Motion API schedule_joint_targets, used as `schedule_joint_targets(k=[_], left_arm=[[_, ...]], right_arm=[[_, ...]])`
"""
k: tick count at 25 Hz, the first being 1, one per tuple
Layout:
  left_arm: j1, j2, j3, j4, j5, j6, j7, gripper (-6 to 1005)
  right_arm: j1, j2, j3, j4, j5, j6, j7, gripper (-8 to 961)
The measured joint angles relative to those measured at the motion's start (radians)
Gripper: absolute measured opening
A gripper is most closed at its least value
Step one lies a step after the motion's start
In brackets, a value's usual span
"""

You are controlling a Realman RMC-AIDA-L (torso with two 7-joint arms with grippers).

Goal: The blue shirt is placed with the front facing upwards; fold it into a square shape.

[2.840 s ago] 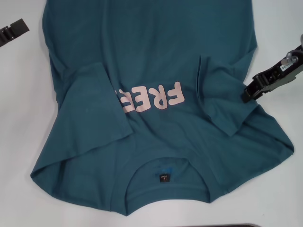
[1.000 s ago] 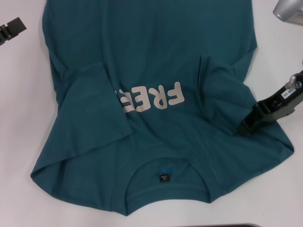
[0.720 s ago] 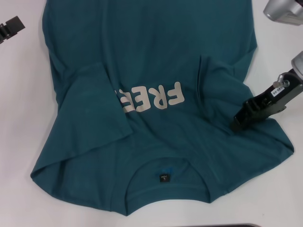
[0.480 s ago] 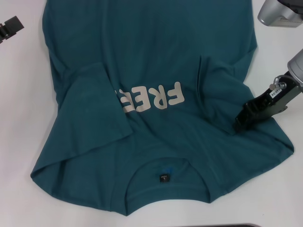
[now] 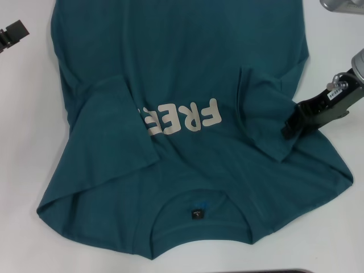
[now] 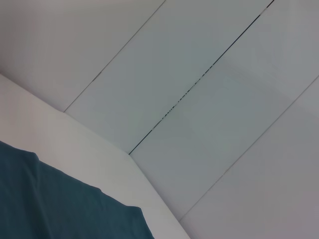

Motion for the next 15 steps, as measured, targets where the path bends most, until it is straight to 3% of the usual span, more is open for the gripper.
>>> schedule_joint_targets(k=[15], left_arm=[[0.001,0.001,0.000,0.000,0.001,-0.011,0.002,763]], right_arm=[[-0.003,0.005,0.005,-0.001,0.011,-0.003,0.024,322]])
